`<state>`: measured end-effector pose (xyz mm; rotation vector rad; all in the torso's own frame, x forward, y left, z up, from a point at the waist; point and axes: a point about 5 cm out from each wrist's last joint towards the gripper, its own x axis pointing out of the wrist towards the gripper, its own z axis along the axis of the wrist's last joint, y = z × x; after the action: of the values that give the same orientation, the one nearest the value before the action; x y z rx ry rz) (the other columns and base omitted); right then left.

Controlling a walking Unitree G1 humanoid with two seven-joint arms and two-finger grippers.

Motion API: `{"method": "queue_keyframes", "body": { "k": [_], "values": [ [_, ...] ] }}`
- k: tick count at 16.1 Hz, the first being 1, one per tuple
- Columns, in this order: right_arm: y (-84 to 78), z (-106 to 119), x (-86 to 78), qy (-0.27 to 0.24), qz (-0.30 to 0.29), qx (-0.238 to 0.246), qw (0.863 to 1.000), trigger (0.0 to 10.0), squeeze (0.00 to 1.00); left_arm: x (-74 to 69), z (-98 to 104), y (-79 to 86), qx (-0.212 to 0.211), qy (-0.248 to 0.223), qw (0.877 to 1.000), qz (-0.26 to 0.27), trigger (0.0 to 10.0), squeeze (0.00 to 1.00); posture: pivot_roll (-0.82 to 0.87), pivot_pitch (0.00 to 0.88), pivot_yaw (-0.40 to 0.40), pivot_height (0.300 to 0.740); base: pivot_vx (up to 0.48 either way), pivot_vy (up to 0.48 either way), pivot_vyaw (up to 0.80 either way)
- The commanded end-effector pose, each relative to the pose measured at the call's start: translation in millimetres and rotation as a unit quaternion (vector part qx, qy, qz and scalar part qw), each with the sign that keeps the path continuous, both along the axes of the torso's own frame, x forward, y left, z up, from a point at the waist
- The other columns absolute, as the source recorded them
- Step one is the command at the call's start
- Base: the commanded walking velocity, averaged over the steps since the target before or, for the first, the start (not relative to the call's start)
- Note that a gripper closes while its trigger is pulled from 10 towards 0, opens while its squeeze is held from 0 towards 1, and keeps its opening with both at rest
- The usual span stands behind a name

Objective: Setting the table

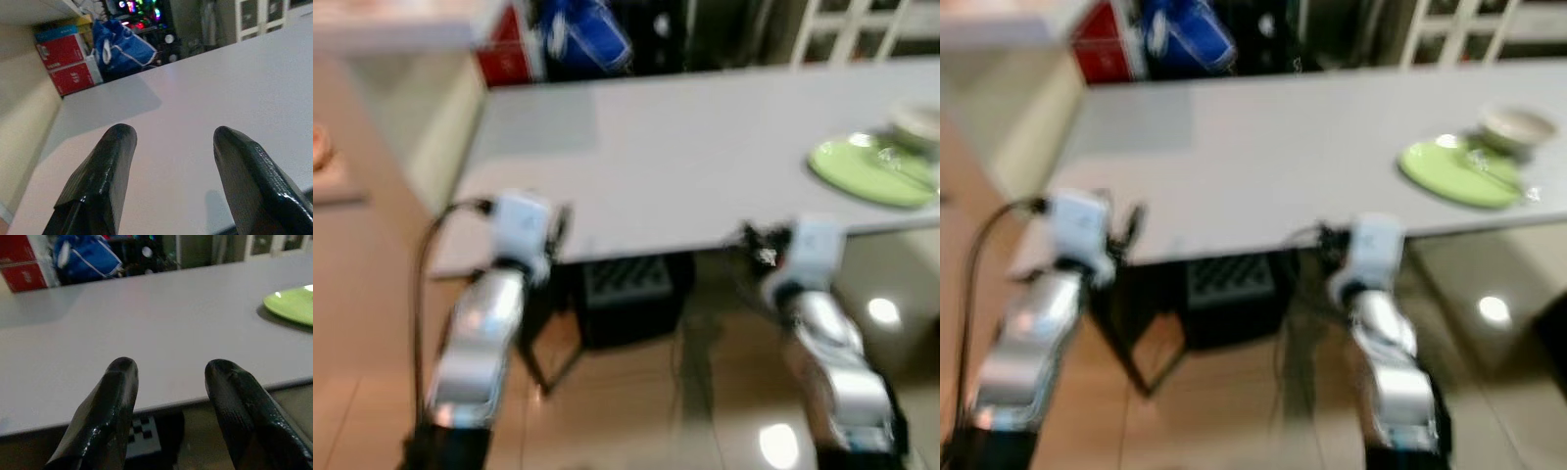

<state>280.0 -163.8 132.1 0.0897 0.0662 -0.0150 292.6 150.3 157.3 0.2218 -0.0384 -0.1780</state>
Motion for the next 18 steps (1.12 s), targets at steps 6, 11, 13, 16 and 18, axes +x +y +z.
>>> {"method": "queue_keyframes", "body": {
  "k": [6, 11, 13, 16, 18],
  "values": [
    [6.9, 8.8, 3.7, -0.016, 0.017, 0.031, 0.999, 10.0, 1.0, 4.6, 5.1, 11.4, -0.012, 0.014, 1.0, 0.013, 10.0, 1.0, 0.0, 0.0, 0.018, 0.74, 0.0, 0.458, 0.0],
    [8.3, 4.7, 5.1, -0.002, 0.015, -0.007, 1.0, 10.0, 0.0, 8.0, 12.6, 21.0, 0.009, -0.01, 0.999, 0.036, 10.0, 0.0, 0.0, 0.0, 0.012, 0.74, 0.0, 0.453, 0.0],
    [7.6, 5.3, 6.1, 0.001, 0.019, -0.001, 1.0, 10.0, 0.0, 8.5, 17.1, 22.9, 0.009, -0.017, 0.999, 0.037, 10.0, 0.0, 0.01, 0.0, 0.011, 0.74, 0.0, 0.471, -0.65],
    [10.3, 5.9, 7.4, -0.002, 0.019, -0.005, 1.0, 10.0, 0.0, 9.0, 21.7, 24.0, 0.011, -0.029, 0.999, 0.039, 10.0, 0.0, 0.01, 0.0, 0.01, 0.74, 0.0, 0.48, -0.8],
    [12.5, 8.1, 7.5, -0.004, 0.023, -0.007, 1.0, 10.0, 0.0, 9.7, 23.9, 26.7, 0.017, -0.035, 0.998, 0.043, 10.0, 0.0, 0.01, 0.0, 0.007, 0.74, 0.0, 0.48, -0.8]
  ]
}}
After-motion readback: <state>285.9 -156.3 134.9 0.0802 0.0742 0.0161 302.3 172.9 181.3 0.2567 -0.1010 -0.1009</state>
